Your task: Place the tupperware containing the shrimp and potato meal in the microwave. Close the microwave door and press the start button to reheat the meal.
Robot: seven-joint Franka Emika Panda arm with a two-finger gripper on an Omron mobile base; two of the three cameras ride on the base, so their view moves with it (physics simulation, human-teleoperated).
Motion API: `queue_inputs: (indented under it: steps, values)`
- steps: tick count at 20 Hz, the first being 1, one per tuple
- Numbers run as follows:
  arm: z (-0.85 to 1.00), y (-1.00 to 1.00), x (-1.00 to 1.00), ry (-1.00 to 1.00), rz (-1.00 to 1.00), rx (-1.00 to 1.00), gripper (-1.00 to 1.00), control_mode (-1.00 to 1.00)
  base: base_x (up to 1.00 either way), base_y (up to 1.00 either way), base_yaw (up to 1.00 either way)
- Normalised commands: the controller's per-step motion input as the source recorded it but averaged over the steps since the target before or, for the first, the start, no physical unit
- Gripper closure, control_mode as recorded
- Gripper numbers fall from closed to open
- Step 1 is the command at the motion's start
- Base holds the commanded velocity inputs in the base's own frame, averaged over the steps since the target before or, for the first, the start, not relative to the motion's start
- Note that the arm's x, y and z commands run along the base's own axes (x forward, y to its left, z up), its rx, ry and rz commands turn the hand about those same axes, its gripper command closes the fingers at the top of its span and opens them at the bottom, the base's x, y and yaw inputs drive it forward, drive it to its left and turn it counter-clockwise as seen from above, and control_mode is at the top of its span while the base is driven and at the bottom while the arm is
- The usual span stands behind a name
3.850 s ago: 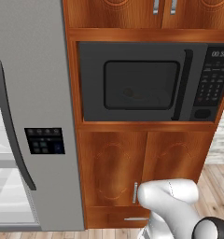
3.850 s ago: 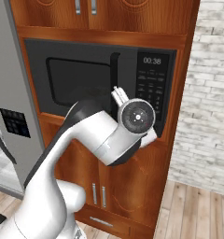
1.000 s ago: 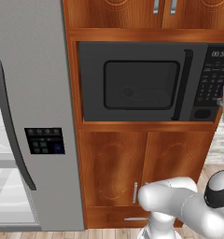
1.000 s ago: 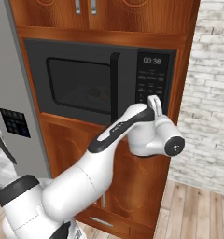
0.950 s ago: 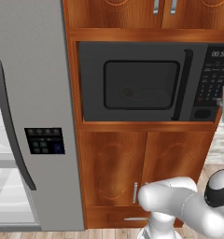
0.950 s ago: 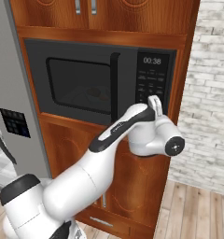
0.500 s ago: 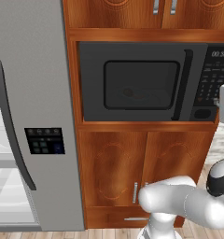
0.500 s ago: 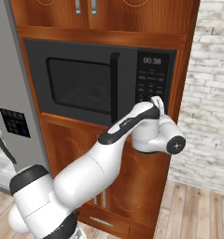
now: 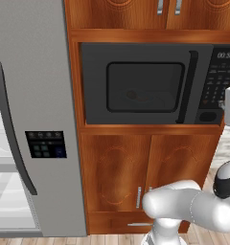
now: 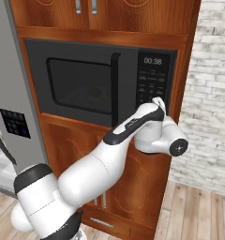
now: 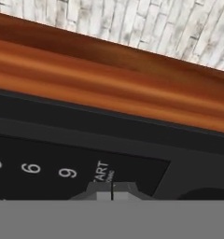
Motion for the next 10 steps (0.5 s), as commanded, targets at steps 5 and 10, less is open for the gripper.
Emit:
queue_inputs:
  steps: [5, 10]
  values:
    - [-0.01, 0.04, 0.3, -0.01, -0.13, 0.0, 1.0, -1.0, 0.0, 0.0, 0.0]
    - [0.06, 0.04, 0.29, 0.03, -0.28, -0.01, 1.0, -1.0, 0.0, 0.0, 0.0]
